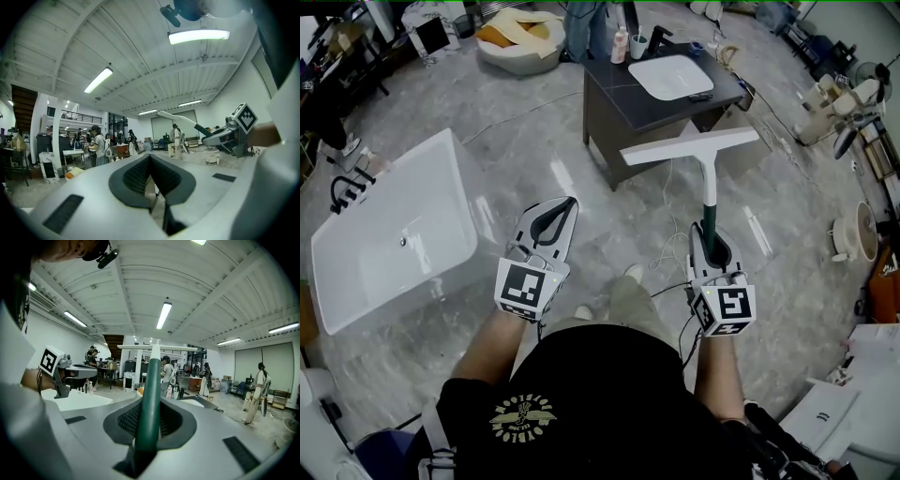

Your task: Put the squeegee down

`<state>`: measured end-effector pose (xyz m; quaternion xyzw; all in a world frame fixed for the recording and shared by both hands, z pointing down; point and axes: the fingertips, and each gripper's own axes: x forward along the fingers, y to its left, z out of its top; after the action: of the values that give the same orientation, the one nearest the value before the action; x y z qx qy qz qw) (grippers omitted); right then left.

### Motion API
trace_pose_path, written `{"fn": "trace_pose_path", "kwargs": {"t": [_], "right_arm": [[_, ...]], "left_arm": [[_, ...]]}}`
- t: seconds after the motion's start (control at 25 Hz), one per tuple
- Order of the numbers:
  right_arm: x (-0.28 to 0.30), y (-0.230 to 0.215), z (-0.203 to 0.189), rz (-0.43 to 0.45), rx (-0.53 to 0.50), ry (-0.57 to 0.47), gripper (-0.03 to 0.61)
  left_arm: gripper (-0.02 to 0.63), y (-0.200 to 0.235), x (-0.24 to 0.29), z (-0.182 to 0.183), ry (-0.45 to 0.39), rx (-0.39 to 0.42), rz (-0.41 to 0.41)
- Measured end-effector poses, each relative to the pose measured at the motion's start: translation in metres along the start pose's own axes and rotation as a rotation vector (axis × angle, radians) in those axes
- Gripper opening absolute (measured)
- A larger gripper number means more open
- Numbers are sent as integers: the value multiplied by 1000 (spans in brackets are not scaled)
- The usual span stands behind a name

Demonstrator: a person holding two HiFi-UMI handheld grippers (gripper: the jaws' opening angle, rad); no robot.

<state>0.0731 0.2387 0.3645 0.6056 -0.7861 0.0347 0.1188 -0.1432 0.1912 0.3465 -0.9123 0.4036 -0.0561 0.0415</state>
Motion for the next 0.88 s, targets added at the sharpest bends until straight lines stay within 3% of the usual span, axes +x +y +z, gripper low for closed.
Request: {"fn": "trace_pose_path", "kwargs": {"t": [0.88], "right_arm": [[94,-58,-7,76,33,4,74]], "left_arm": [[23,32,92,-13,54,16,43]]}}
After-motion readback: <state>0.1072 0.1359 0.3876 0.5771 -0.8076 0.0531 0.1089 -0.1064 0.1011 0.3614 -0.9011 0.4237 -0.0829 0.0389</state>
